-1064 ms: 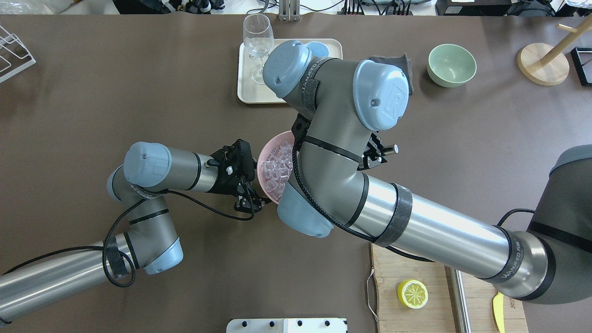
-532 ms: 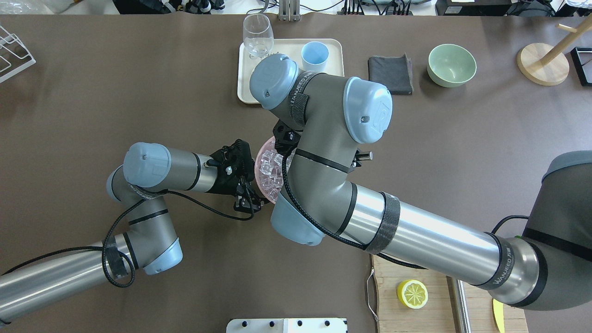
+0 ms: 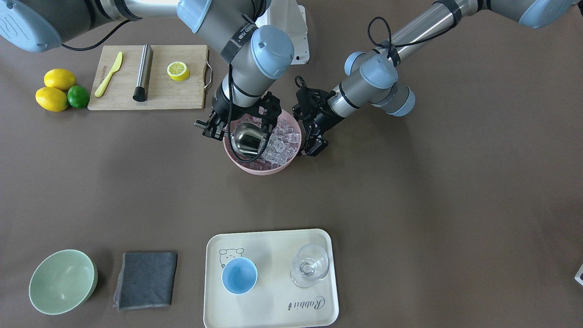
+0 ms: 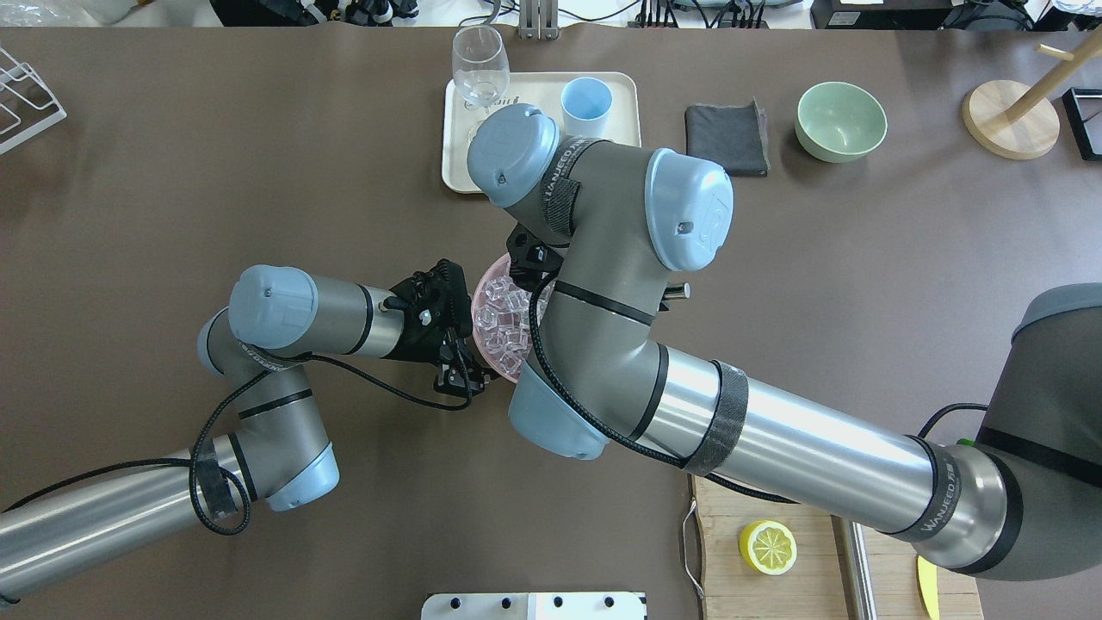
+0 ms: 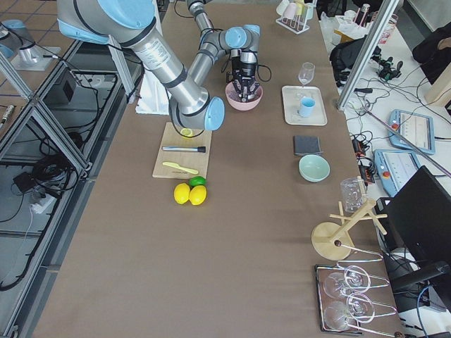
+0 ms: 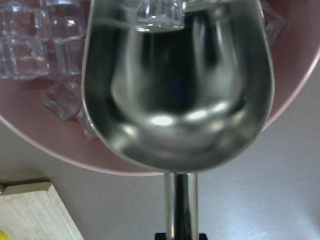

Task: Put ice in cup with scoop
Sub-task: 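Dig the scoop into the ice cubes and lift it out with the right gripper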

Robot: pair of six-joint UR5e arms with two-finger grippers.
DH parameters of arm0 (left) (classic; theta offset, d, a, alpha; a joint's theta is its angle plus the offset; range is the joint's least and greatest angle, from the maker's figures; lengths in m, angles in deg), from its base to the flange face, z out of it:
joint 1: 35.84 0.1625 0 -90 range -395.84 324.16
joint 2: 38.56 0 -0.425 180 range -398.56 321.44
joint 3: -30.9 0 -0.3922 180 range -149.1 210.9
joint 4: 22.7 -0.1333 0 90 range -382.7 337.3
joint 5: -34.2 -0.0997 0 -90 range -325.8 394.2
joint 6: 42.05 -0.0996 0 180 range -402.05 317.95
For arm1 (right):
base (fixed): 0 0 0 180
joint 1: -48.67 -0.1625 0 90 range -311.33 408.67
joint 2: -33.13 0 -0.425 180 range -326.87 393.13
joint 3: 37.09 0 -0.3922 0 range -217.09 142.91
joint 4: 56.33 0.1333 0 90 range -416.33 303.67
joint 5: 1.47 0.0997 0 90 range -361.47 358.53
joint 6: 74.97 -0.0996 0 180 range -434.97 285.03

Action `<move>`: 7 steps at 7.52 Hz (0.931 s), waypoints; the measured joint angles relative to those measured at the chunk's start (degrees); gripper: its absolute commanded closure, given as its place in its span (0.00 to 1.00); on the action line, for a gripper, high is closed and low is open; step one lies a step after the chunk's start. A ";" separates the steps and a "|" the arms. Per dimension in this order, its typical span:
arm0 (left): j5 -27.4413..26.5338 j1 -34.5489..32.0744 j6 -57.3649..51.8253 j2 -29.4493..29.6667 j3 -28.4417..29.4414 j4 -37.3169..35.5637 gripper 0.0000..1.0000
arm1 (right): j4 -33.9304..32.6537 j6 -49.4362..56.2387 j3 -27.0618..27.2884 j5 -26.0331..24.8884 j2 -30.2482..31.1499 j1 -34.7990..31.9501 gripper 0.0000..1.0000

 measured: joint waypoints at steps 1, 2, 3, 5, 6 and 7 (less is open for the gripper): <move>0.04 0.00 -0.01 -0.02 -0.01 -0.03 0.02 | 0.23 -0.04 0.52 0.02 0.37 0.01 1.00; 0.07 0.01 -0.01 -0.04 -0.08 -0.05 0.02 | 0.75 -0.07 1.60 0.01 1.16 0.02 1.00; 0.09 0.04 -0.02 -0.05 -0.13 -0.06 0.02 | 1.41 -0.15 3.04 0.00 2.19 0.00 1.00; 0.13 0.02 -0.15 -0.14 -0.16 -0.08 0.02 | 3.25 -1.40 5.90 0.05 4.38 -0.06 1.00; 0.15 0.03 -0.17 -0.16 -0.17 -0.08 0.02 | 4.48 -2.31 6.56 0.25 5.10 -0.07 1.00; 0.16 0.03 -0.18 -0.18 -0.17 -0.09 0.02 | 5.73 -3.01 6.81 0.54 5.61 -0.08 1.00</move>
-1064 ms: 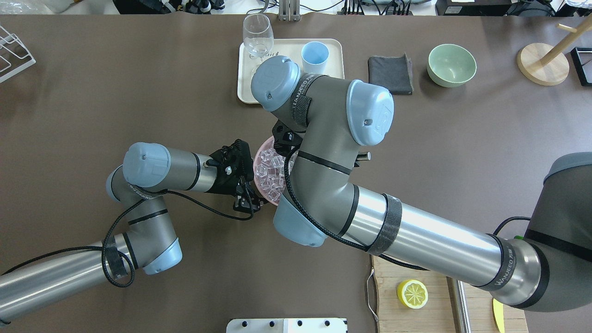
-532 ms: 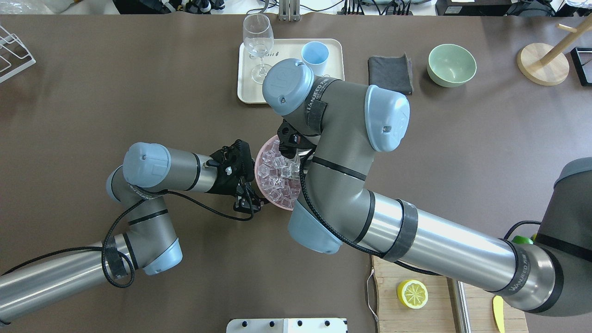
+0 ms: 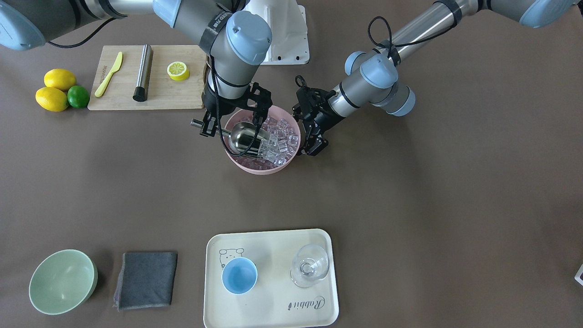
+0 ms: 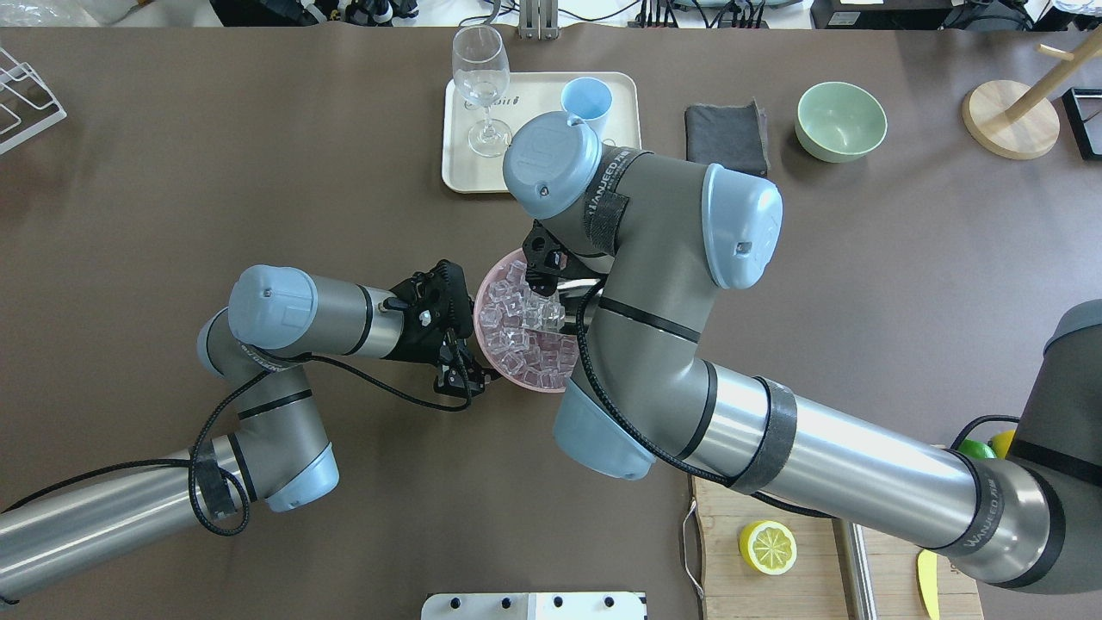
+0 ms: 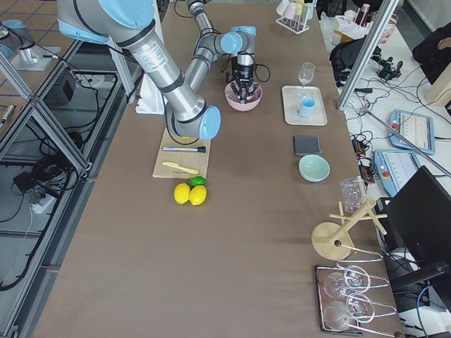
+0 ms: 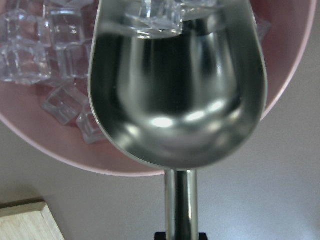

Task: Put ice in cup with scoop
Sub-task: 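Dig the scoop into the ice cubes and lift it out with the right gripper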

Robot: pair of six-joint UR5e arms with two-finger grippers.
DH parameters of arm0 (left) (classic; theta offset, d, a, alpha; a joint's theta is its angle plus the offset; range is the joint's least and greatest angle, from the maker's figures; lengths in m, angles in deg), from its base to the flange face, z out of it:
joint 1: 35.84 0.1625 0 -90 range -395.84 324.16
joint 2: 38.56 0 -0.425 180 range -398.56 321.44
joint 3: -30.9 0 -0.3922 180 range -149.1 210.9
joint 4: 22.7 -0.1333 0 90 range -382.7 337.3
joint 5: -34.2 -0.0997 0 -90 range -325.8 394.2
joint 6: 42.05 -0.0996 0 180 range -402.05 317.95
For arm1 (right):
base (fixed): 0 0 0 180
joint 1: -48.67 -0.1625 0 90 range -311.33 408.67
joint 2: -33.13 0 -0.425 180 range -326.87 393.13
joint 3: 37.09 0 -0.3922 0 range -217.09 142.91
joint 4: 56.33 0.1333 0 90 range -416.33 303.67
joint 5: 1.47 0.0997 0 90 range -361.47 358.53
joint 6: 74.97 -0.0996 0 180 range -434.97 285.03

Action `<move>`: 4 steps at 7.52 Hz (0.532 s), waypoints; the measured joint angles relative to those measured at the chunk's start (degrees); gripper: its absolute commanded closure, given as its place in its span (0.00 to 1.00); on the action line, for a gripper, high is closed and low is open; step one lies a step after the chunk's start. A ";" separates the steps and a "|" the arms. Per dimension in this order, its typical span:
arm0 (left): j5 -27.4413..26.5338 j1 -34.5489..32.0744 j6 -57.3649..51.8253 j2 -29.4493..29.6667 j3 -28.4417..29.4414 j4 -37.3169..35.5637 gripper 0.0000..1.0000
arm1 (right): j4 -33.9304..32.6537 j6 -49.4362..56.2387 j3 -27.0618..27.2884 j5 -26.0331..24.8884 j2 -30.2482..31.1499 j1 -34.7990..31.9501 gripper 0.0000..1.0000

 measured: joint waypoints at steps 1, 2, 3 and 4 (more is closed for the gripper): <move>0.01 -0.01 0.00 -0.03 -0.01 -0.03 0.02 | 1.20 -1.14 0.09 0.37 0.39 0.00 1.00; 0.02 0.02 -0.01 -0.01 -0.01 -0.02 0.02 | 2.25 -1.91 0.19 0.72 0.65 0.00 1.00; 0.01 0.03 -0.01 -0.03 -0.01 -0.01 0.02 | 3.21 -3.02 0.61 1.32 1.16 0.00 1.00; 0.01 0.02 -0.01 -0.02 -0.01 -0.03 0.02 | 3.88 -4.33 1.59 1.77 1.97 0.00 1.00</move>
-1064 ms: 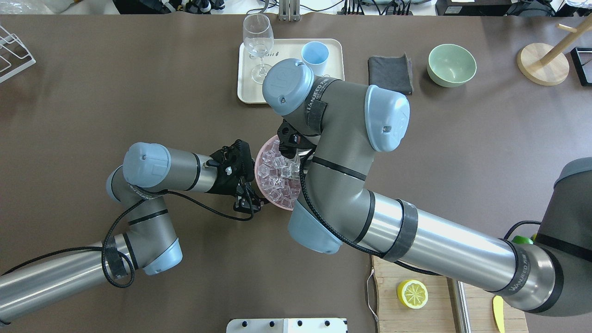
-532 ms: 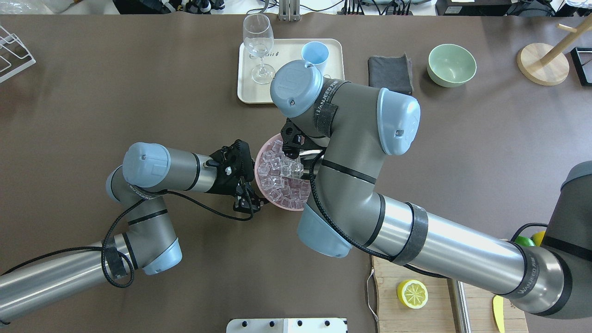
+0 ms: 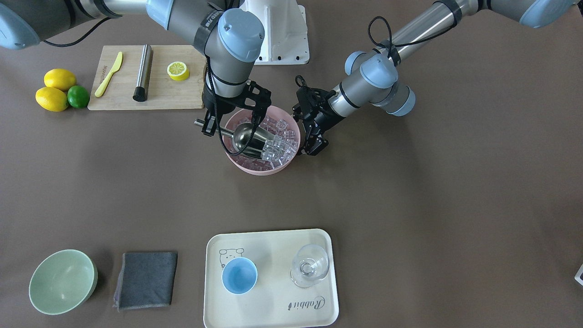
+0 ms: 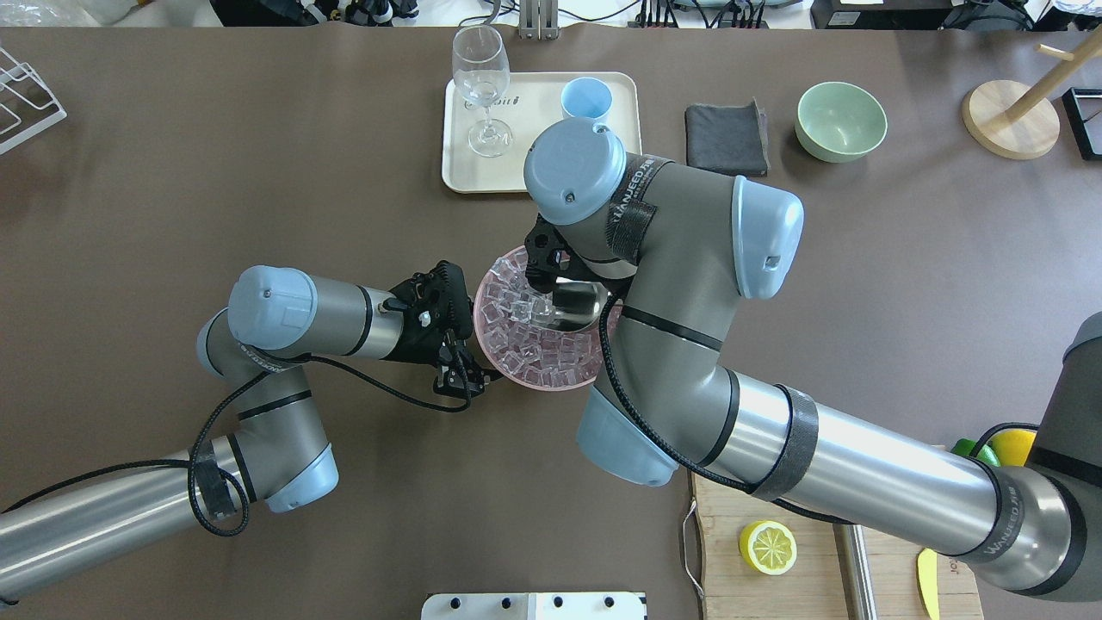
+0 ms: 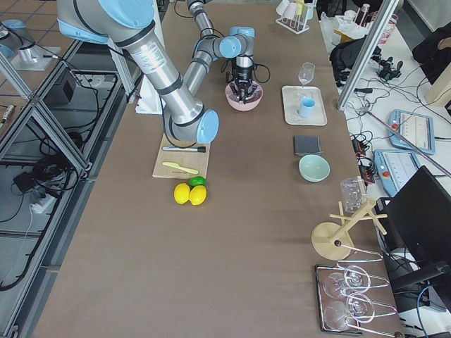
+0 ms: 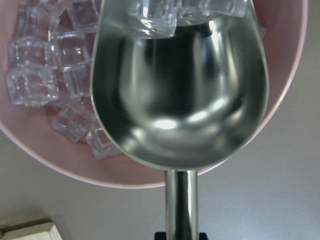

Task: Put ice in cup with scoop
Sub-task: 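Dig the scoop into the ice cubes and lift it out with the right gripper, then carry the ice-filled scoop with the right gripper to the small blue cup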

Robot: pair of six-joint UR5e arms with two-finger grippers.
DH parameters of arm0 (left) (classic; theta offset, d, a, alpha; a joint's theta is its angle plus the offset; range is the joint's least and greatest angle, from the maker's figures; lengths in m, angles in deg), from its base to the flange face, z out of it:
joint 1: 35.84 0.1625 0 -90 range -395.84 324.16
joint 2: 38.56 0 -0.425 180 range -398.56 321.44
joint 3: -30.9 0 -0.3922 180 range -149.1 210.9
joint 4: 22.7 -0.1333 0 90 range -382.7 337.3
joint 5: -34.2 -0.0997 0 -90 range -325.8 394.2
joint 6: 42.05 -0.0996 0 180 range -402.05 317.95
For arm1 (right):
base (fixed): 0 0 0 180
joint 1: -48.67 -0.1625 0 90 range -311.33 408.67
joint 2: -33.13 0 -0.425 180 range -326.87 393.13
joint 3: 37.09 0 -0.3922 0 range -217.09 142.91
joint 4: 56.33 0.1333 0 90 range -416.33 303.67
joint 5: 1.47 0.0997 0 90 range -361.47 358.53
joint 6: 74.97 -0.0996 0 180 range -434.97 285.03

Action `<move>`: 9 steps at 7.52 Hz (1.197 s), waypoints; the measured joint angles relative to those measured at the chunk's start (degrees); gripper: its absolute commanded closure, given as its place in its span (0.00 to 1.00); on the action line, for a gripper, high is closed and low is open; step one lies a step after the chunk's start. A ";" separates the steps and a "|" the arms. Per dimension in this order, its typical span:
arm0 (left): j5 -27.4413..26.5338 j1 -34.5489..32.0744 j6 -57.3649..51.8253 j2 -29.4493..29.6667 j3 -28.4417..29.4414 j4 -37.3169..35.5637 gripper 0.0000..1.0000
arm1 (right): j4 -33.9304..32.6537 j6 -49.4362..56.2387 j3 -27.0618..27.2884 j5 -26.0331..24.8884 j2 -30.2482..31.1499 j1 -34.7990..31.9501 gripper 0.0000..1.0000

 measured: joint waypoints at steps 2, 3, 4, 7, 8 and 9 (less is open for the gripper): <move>0.00 -0.04 0.00 -0.01 0.00 -0.02 0.03 | 1.18 -1.38 2.72 0.35 2.32 -0.05 1.00; -0.01 -0.04 0.00 -0.03 -0.04 -0.04 0.02 | 1.47 -2.09 4.49 0.42 3.66 -0.08 1.00; -0.04 -0.02 0.00 -0.05 -0.06 -0.05 0.02 | 1.68 -2.60 6.47 0.56 4.93 -0.32 1.00; -0.06 -0.01 -0.08 -0.05 -0.06 -0.05 0.02 | 4.31 -5.04 11.10 4.89 8.11 -2.67 1.00; -0.07 -0.01 -0.08 -0.06 -0.08 -0.05 0.02 | 6.40 -6.81 12.21 6.38 9.35 -3.58 1.00; -0.05 -0.02 -0.09 -0.10 -0.08 -0.05 0.02 | 9.35 -8.66 12.91 7.73 10.92 -4.46 1.00</move>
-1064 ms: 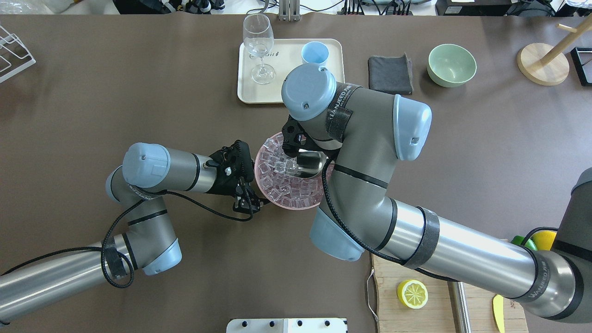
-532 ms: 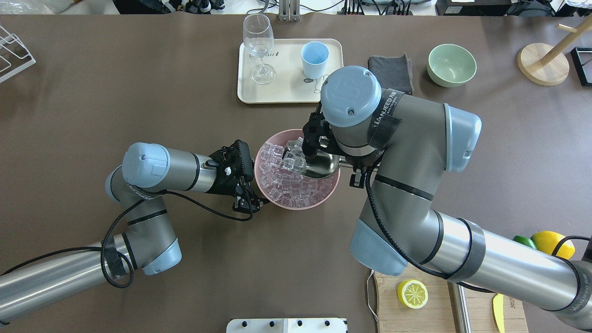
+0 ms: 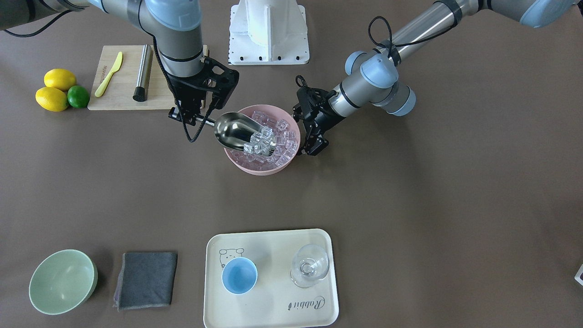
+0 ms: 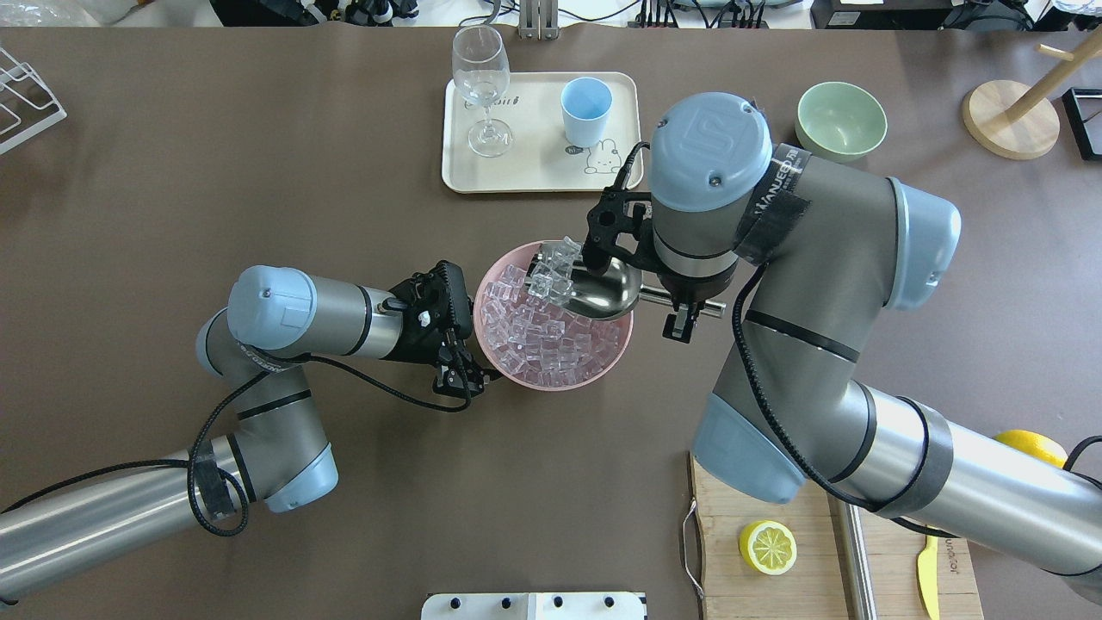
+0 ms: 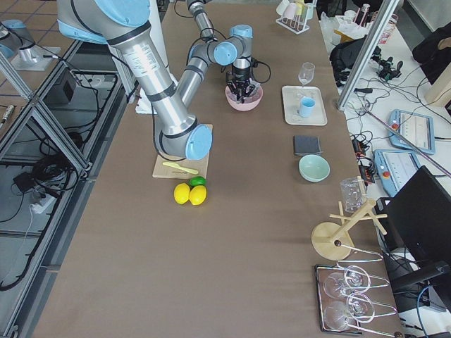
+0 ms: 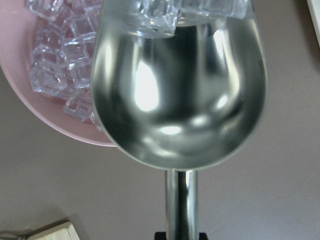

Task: Put ice in cup with scoop
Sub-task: 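Carry the ice-filled scoop with the right gripper to the small blue cup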

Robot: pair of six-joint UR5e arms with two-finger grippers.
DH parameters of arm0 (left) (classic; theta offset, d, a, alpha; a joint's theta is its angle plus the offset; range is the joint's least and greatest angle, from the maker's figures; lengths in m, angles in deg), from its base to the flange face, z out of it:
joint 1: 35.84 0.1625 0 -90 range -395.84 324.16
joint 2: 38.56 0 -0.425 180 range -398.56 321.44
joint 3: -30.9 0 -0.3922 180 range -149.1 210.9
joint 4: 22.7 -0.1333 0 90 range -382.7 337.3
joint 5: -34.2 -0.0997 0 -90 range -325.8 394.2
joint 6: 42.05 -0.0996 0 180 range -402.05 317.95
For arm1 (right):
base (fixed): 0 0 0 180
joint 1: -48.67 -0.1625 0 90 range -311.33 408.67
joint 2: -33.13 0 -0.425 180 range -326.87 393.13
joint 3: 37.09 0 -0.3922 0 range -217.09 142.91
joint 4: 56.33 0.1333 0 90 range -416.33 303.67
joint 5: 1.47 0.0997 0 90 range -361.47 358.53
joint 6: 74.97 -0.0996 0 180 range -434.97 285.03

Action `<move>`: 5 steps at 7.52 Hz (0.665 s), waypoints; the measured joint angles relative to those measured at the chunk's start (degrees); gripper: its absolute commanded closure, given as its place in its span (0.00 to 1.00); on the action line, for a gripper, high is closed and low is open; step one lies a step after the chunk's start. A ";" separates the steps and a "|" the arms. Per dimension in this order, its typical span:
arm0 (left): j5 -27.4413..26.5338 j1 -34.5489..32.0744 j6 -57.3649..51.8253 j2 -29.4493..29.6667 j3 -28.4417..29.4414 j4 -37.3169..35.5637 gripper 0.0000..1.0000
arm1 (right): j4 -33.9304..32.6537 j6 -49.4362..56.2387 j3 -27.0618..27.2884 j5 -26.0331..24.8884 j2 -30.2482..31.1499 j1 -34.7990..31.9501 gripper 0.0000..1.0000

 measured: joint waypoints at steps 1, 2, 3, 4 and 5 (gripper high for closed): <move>-0.01 -0.01 0.00 -0.02 0.00 0.00 0.02 | 3.34 -1.67 0.58 1.54 1.54 -1.15 1.00; -0.02 -0.02 0.00 -0.03 0.00 0.00 0.02 | 7.41 -3.93 1.31 2.75 3.12 -2.32 1.00; 0.01 -0.02 0.00 -0.04 0.00 0.00 0.02 | 12.90 -7.40 1.82 3.49 4.54 -3.14 1.00; 0.03 -0.02 0.00 -0.04 0.00 0.00 0.02 | 18.47 -11.52 1.96 3.80 5.56 -3.59 1.00; 0.01 0.00 0.00 -0.05 0.00 0.00 0.02 | 23.26 -15.48 1.75 3.85 6.09 -3.95 1.00</move>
